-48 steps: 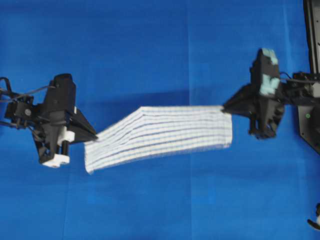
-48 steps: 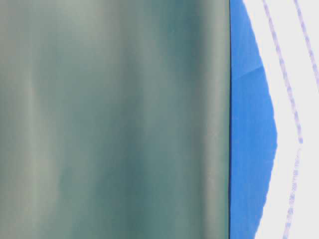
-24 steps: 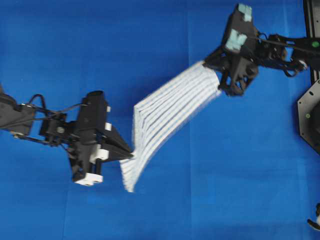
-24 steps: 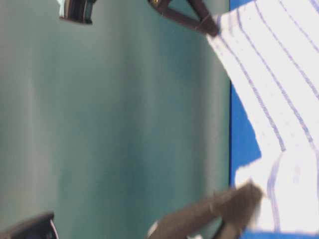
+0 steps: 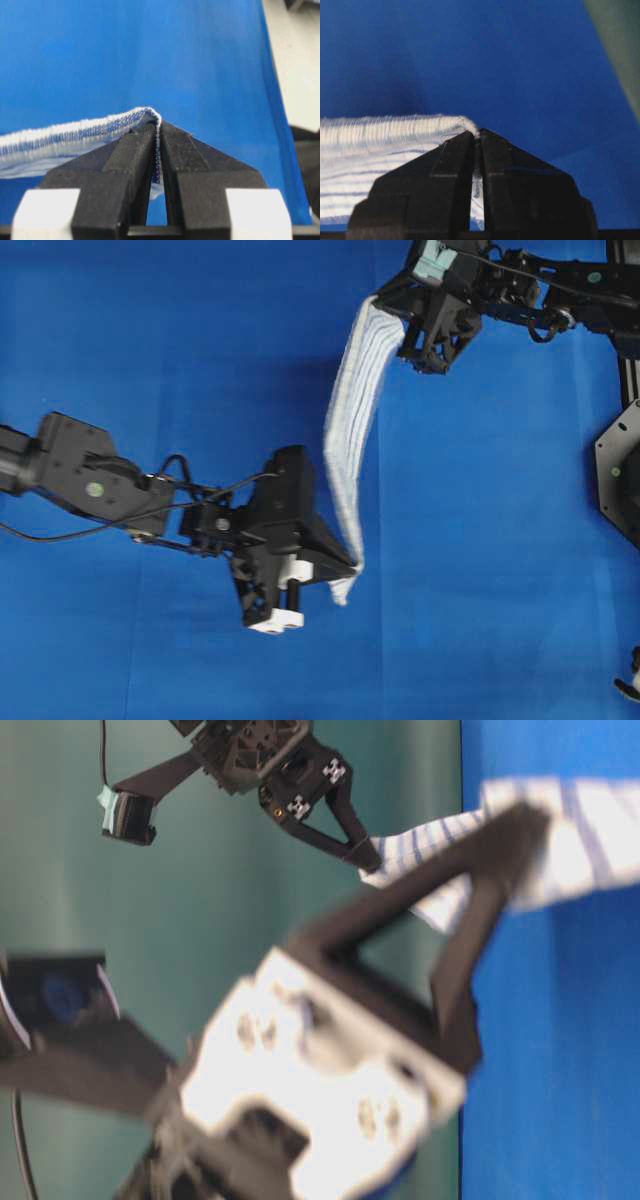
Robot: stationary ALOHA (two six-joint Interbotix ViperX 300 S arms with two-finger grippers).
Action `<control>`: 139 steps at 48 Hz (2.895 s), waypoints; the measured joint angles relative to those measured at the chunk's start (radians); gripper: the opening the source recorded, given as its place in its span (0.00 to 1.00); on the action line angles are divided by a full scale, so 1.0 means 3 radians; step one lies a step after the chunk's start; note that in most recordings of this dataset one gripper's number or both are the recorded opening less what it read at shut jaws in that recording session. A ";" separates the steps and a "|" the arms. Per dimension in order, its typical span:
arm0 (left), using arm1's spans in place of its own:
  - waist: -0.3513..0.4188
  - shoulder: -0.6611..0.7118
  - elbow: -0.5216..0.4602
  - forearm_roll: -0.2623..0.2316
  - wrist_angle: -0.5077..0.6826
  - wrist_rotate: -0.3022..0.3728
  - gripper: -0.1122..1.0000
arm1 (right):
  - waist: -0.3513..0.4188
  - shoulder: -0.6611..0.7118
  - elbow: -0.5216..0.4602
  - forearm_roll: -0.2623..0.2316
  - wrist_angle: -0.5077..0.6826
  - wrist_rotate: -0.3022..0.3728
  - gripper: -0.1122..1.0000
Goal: Fold the blue towel.
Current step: 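Lift the towel strip and rotate it to lie vertically, then lay the strip down, open both grippers and pull back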
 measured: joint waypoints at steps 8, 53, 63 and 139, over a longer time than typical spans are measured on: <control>0.0010 0.0179 -0.0291 0.0000 -0.0020 0.0031 0.12 | -0.0077 0.0015 -0.0046 -0.0061 0.0005 0.0000 0.14; -0.0010 0.0159 0.0205 0.0000 -0.0695 0.0020 0.12 | -0.0143 0.0491 -0.0435 -0.0107 0.0077 -0.0082 0.14; -0.0072 0.0031 0.0501 -0.0026 -0.0874 -0.0015 0.12 | -0.0061 0.0798 -0.0685 -0.0107 0.0138 -0.0159 0.14; 0.0706 -0.1038 0.1493 -0.0015 -0.0266 0.0373 0.79 | -0.0020 0.0138 0.0215 0.0026 -0.0123 -0.0118 0.89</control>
